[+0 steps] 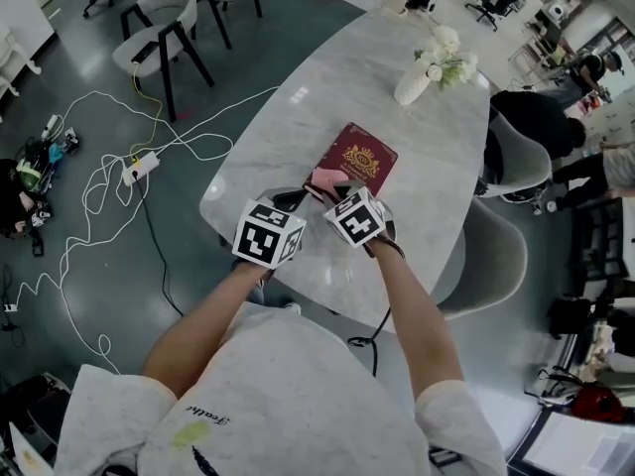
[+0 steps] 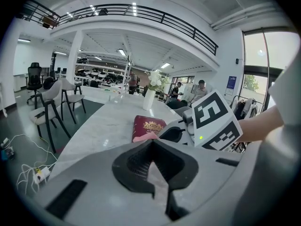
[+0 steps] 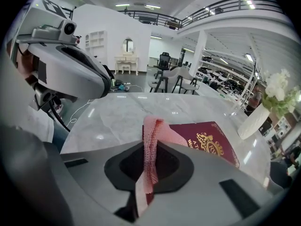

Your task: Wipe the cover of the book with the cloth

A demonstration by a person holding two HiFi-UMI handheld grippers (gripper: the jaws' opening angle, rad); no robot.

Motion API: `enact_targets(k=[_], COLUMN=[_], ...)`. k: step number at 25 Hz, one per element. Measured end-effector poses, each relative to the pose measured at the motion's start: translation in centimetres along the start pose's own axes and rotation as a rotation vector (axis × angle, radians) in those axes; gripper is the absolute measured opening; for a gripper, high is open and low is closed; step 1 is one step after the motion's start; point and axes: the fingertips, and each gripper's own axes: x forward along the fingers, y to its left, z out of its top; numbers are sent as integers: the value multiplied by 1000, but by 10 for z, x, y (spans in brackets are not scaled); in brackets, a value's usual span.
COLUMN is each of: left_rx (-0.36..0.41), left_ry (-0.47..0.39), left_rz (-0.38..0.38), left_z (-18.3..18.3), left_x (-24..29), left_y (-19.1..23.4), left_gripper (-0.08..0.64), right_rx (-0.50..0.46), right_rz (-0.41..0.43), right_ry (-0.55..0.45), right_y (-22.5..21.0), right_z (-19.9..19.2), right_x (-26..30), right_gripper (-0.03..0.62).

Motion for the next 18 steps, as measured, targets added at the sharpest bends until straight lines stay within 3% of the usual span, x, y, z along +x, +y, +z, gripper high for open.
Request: enact_targets(k=[18], left_rx=[0], left_ry=[25], left_rz=[-42], left_z=[8], left_x=[25], left_y=[17], left_gripper=[6], right_rx=[-48], right_rz=[-72], right_ry=[-53], right_y=[-40], right_z=[38], right_x=[-27], right_gripper=[18])
